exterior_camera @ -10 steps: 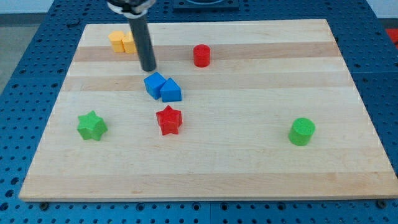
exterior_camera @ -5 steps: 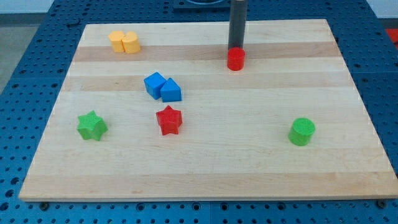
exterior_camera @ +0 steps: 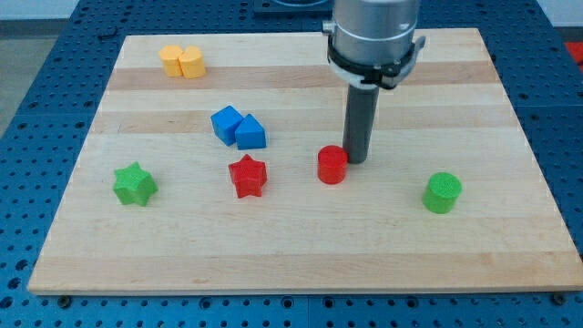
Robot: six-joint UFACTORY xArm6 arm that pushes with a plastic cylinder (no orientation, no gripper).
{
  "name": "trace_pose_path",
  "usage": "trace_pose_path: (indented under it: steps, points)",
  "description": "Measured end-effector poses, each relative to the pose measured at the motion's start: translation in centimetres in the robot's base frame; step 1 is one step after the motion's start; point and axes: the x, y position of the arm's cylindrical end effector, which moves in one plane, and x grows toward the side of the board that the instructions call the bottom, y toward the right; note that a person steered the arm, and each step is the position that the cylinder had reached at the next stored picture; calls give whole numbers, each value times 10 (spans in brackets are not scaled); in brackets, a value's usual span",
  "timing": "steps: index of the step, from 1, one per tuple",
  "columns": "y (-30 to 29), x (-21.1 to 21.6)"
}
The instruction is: Move red circle towards red star
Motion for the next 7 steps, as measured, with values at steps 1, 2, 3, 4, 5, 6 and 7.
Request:
trace_pose_path:
  steps: [1, 2, 3, 4, 5, 6, 7]
  points:
    - [29, 5]
    - [30, 23]
    - [22, 23]
    - [14, 23]
    - [7, 23]
    - [-12, 22]
    - [-38, 17]
